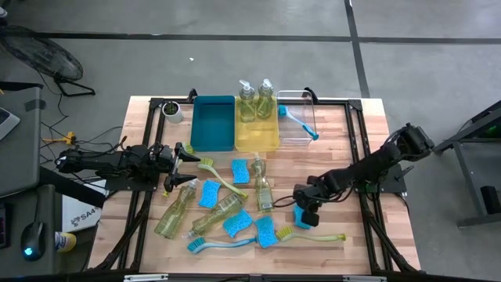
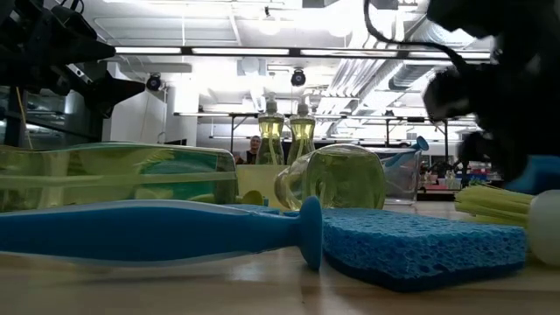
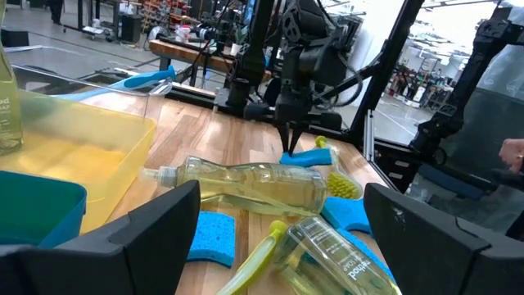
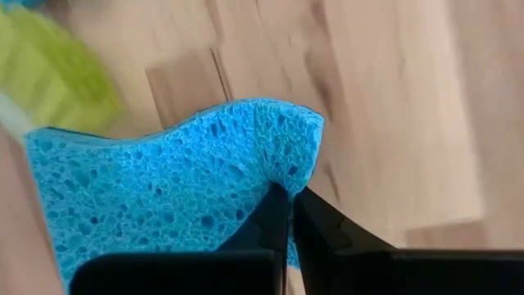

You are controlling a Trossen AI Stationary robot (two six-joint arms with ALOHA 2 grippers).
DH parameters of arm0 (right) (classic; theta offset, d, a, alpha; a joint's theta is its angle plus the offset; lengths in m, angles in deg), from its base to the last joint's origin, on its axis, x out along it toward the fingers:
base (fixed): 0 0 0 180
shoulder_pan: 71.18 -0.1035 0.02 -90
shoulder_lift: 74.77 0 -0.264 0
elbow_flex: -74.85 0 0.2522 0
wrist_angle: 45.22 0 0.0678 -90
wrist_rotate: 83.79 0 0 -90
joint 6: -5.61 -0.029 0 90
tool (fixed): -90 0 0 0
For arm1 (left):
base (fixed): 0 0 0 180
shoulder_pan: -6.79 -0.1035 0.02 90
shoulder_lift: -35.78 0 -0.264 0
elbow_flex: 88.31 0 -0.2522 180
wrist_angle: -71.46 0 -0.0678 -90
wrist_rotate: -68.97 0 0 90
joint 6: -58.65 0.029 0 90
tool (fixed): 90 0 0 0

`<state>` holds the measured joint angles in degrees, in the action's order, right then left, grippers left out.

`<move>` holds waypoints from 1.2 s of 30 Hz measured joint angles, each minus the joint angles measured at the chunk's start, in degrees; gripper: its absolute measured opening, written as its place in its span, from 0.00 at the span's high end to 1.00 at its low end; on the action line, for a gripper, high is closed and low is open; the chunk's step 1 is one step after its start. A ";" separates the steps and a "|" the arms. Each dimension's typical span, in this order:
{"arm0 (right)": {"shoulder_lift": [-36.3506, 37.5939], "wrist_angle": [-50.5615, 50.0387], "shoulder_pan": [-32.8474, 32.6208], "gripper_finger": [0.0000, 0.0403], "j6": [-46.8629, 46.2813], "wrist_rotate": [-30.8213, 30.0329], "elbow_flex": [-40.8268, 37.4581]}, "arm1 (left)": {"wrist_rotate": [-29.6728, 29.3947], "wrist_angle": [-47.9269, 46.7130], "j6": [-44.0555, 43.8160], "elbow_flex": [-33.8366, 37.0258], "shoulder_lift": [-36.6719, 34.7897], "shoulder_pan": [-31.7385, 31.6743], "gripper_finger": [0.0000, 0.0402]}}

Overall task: Pick & Place Kitchen Sink Supplies
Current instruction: Put the blue sponge into the blue bin

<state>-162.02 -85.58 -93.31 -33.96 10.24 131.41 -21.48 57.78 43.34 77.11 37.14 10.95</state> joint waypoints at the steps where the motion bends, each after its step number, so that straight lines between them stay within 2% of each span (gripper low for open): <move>1: 0.00 -0.54 0.00 0.99 0.87 -0.93 0.84 | 0.00 0.00 0.00 0.00 -0.02 -0.01 0.15; 11: 0.02 -9.71 0.32 1.00 7.08 -10.61 12.34 | 0.00 0.00 0.00 0.00 -0.01 -0.01 0.15; 19: 0.11 -11.29 4.02 1.00 16.19 -18.51 19.63 | 0.00 0.00 0.00 0.00 0.00 0.00 0.15; 28: 0.13 -4.16 9.28 1.00 23.61 -23.85 20.68 | 0.00 0.00 0.00 0.00 -0.02 -0.02 0.15; 36: 0.13 1.43 9.75 1.00 29.70 -27.53 20.68 | 0.00 0.00 0.00 0.00 -0.01 -0.02 0.15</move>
<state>-161.88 -84.15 -83.56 -4.26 -17.29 152.09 -21.48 57.78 43.34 77.11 37.13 10.93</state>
